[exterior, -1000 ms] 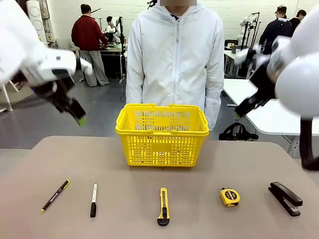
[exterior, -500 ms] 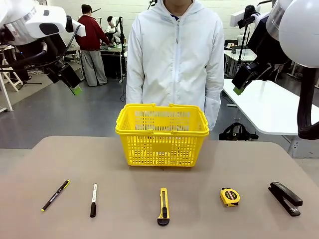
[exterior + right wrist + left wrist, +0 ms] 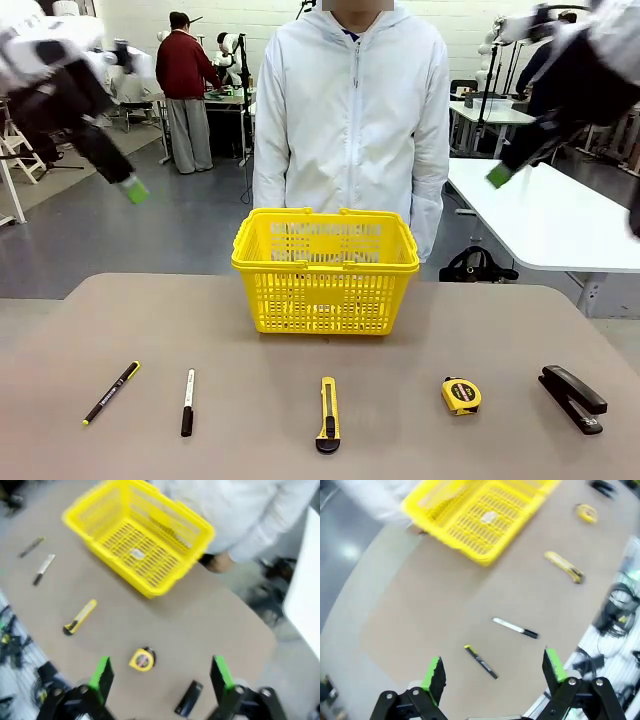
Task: Place the items the person wants into the basket.
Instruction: Pick up the item the person points to and place it in the Market Basket.
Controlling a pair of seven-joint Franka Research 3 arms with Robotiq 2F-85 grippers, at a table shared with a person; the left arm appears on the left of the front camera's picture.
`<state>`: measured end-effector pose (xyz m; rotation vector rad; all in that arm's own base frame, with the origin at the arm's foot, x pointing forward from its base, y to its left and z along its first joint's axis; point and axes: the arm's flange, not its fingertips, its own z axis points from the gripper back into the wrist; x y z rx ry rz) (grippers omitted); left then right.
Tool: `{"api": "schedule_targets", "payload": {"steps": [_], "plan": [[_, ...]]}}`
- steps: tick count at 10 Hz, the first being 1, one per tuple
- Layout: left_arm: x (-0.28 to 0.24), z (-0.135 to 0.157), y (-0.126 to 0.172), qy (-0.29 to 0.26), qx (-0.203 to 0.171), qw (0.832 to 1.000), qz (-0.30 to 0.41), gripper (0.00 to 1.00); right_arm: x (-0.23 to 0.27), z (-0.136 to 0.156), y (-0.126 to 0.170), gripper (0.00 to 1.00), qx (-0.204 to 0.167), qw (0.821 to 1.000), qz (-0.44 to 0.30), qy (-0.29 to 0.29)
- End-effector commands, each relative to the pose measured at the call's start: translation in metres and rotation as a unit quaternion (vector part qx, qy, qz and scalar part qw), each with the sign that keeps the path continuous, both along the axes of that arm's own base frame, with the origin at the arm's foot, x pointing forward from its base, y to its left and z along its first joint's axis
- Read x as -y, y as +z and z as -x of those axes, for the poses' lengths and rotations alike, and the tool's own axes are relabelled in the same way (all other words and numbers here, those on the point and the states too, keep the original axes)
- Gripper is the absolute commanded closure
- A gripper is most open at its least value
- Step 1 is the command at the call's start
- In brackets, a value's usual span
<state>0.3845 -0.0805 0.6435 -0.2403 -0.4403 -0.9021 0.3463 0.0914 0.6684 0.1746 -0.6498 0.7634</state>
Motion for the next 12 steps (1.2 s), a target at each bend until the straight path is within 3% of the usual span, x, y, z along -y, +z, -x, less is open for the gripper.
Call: {"api": "schedule_targets", "payload": {"steps": [1,3,7,9,12], "plan": [[-0.073,-0.009,0.023,-0.099,-0.06,0.992,0.055,0.0,0.096,0.0,-0.003,0.0,-0.066,0.983,-0.127,0.112],[-0.134,0.003,0.028,-0.052,-0.021,0.992,0.116,0.0,0.16,0.018,-0.016,0.0,-0.033,0.977,-0.197,0.077],[-0.19,0.041,0.023,0.032,0.009,0.986,0.164,0.0,0.216,0.075,-0.024,0.0,0.025,0.968,-0.249,0.026],[-0.198,0.05,0.021,0.051,0.019,0.984,0.169,0.0,0.222,0.086,-0.023,0.0,0.032,0.966,-0.257,0.014],[-0.208,0.039,0.028,0.027,0.003,0.987,0.158,0.0,0.233,0.083,-0.016,0.0,0.024,0.968,-0.251,0.009]]}}
